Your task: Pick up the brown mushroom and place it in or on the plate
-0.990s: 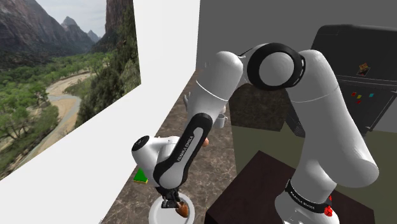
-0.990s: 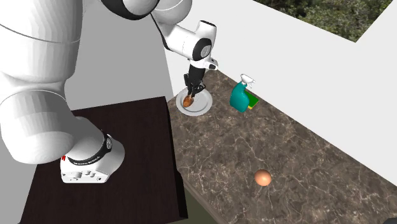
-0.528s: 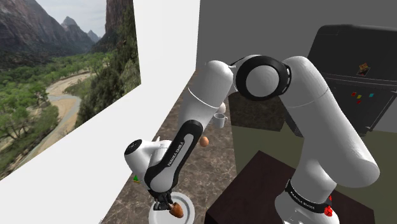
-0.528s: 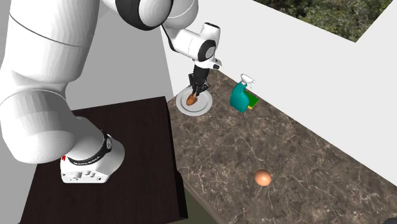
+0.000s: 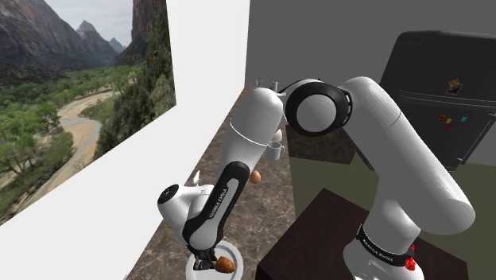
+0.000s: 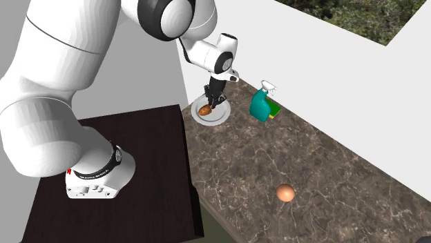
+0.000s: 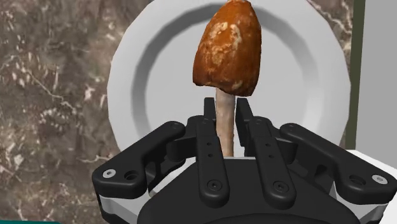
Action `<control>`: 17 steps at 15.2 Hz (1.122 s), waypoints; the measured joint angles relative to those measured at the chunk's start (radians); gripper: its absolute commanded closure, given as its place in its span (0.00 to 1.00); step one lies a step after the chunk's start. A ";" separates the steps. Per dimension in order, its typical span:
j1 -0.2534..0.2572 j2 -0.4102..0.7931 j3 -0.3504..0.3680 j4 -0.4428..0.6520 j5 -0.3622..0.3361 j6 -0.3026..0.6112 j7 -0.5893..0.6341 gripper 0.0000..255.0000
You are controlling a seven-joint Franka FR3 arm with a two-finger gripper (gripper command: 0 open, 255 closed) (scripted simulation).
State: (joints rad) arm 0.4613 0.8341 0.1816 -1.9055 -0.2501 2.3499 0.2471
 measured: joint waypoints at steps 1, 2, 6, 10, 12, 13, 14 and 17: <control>0.000 0.000 0.000 0.000 0.000 -0.002 0.000 1.00; 0.000 -0.001 0.000 0.000 0.000 -0.002 0.000 1.00; 0.000 0.001 0.000 0.000 0.000 -0.004 0.001 0.00; 0.000 0.003 -0.001 -0.002 0.000 -0.005 0.001 0.00; -0.001 -0.003 0.001 0.003 0.002 -0.016 -0.002 0.00; -0.006 -0.027 0.005 -0.006 0.007 -0.031 -0.007 0.00; -0.005 -0.037 0.010 0.010 0.012 -0.057 -0.009 0.00; -0.008 -0.068 0.019 0.019 0.022 -0.096 -0.015 0.00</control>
State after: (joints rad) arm 0.4528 0.7660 0.2003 -1.8867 -0.2283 2.2540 0.2324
